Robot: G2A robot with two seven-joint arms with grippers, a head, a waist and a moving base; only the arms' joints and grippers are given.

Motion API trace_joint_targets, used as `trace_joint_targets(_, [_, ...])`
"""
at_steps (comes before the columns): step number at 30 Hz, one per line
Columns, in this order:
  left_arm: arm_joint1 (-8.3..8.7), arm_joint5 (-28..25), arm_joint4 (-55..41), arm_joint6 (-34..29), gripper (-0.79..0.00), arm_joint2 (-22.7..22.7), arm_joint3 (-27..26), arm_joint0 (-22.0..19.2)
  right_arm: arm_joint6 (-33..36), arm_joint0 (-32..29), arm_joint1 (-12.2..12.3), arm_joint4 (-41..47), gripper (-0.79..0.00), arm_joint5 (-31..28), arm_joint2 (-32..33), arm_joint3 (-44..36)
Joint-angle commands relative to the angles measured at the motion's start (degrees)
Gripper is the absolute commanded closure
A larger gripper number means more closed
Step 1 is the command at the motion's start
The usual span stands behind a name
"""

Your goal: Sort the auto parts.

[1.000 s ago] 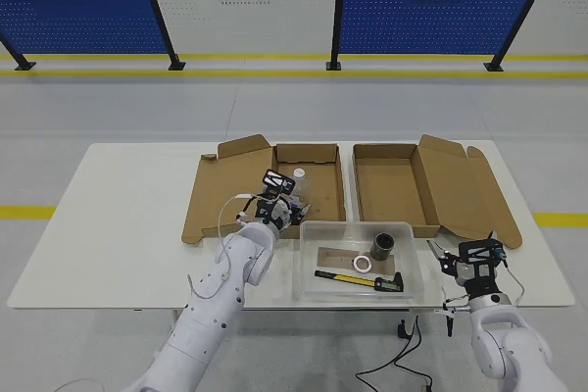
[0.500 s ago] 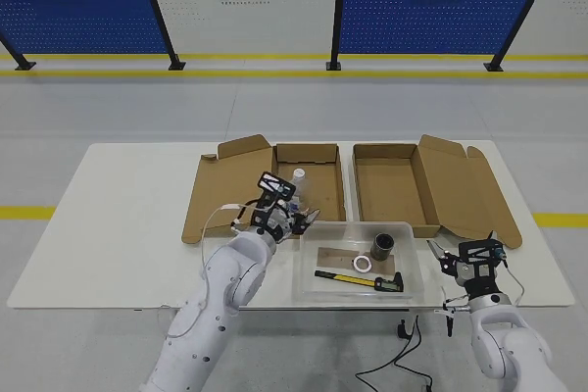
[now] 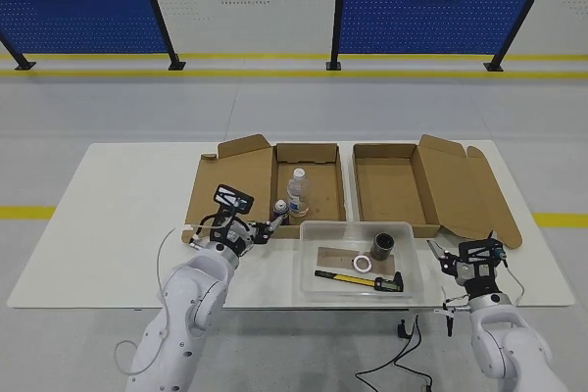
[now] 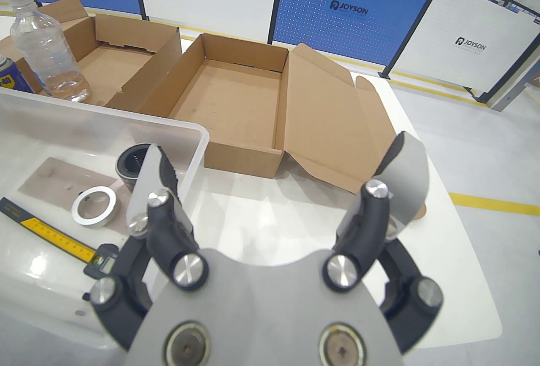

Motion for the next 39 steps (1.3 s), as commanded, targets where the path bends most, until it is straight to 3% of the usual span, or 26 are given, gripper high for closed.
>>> trace_joint_targets(1, [0.14,0.0,-0.4,0.5,-0.785,-0.9,0.3,0.1,0.0,0.0,0.0,0.0,-0.785,0.0,0.0,0.0])
trace_joint_targets(15, [0.48,-0.7,-1.7,0.6,-0.785,-2.3,0.0,0.3,4.3,4.8,-0.4,6.1,-0.785,-2.9,-0.5,-4.5])
trace_joint_targets(26, [0.48,-0.7,-1.7,0.6,-0.785,-2.3,0.0,0.3,28.4,17.8,-0.6,17.8,-0.785,-4.4,-3.2,-6.5])
trace_joint_targets(33, [0.48,-0.7,-1.7,0.6,-0.785,-2.3,0.0,0.3,38.1,27.2,-0.7,22.6,-0.785,-8.0,-7.2,-2.8])
trace_joint_targets(39, [0.48,-0.7,-1.7,0.6,-0.785,-2.3,0.0,0.3,44.8,27.5,-1.0,30.3,-0.785,-8.6,-11.1,-2.3])
